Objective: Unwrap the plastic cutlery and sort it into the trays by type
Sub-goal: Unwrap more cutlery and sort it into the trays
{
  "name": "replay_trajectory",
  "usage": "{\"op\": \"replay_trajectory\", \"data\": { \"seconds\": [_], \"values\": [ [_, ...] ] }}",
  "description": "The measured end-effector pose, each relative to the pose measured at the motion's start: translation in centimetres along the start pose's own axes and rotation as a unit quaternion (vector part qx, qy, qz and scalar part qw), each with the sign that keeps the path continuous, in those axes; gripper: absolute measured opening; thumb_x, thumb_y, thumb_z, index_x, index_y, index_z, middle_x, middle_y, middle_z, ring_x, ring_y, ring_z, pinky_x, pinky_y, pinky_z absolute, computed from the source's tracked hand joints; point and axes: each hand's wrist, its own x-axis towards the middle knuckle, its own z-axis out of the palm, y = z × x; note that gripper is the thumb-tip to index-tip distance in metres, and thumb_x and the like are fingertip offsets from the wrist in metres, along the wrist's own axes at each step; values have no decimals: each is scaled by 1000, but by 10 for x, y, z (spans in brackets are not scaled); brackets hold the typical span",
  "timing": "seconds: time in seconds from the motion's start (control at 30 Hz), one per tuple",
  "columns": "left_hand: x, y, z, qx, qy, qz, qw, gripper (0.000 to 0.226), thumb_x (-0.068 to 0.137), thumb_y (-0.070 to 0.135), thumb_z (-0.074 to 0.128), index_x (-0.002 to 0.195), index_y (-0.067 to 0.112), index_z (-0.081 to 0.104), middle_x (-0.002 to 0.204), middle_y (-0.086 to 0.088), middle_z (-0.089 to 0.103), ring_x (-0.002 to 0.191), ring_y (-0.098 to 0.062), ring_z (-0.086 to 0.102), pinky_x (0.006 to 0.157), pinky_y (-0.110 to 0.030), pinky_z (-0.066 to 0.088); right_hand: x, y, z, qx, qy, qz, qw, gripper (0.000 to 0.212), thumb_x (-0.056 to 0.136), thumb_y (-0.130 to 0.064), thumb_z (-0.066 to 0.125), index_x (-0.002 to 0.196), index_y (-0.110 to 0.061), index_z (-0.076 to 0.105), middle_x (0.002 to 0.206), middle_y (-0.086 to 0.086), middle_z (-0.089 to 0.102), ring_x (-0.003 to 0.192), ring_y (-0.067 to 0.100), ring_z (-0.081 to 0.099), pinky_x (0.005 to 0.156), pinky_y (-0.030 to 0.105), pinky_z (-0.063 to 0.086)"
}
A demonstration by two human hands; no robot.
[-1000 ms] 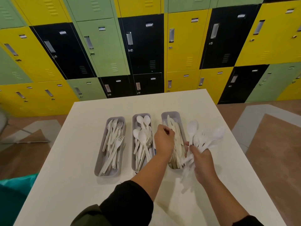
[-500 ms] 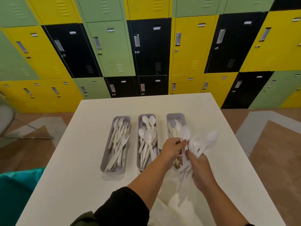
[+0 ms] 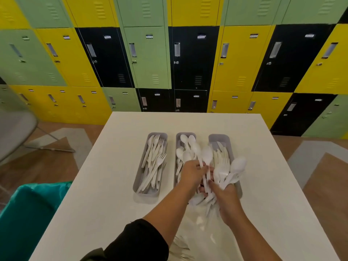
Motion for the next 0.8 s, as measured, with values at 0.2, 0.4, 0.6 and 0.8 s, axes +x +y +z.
{"op": "replay_trajectory", "data": {
  "seconds": [0.2, 0.4, 0.6, 0.8],
  "values": [
    [14, 9, -37, 40, 143, 86, 985, 16, 94, 8, 51, 86, 6, 64, 87, -13, 73, 73, -19, 69, 74, -30, 56, -5, 14, 1, 47, -8, 56, 997, 12, 92, -7, 54, 86, -3, 63, 74, 12, 70, 56, 18, 68, 50, 23, 53],
    [24, -15, -44, 145, 160, 54, 975, 14, 90, 7, 56, 78, 10, 62, 73, -3, 66, 68, -17, 64, 63, -24, 50, -5, 10, -4, 77, -7, 60, 995, 10, 93, 0, 50, 90, -2, 59, 74, 14, 68, 51, 16, 64, 49, 23, 52],
    [25, -31, -39, 224, 148, 52, 962, 11, 87, 11, 62, 96, 6, 61, 87, -5, 59, 77, -16, 55, 69, -22, 40, -4, 7, -8, 78, 26, 49, 995, 14, 92, 0, 51, 85, -7, 61, 67, 7, 70, 59, 22, 65, 60, 30, 52],
    [29, -18, -33, 386, 187, 189, 883, 35, 87, 12, 61, 119, 16, 47, 121, -6, 47, 105, -22, 49, 82, -29, 45, 3, 6, -1, 92, 50, 60, 993, 13, 91, 0, 52, 85, -7, 62, 67, 7, 69, 52, 16, 64, 62, 31, 52]
  ]
}}
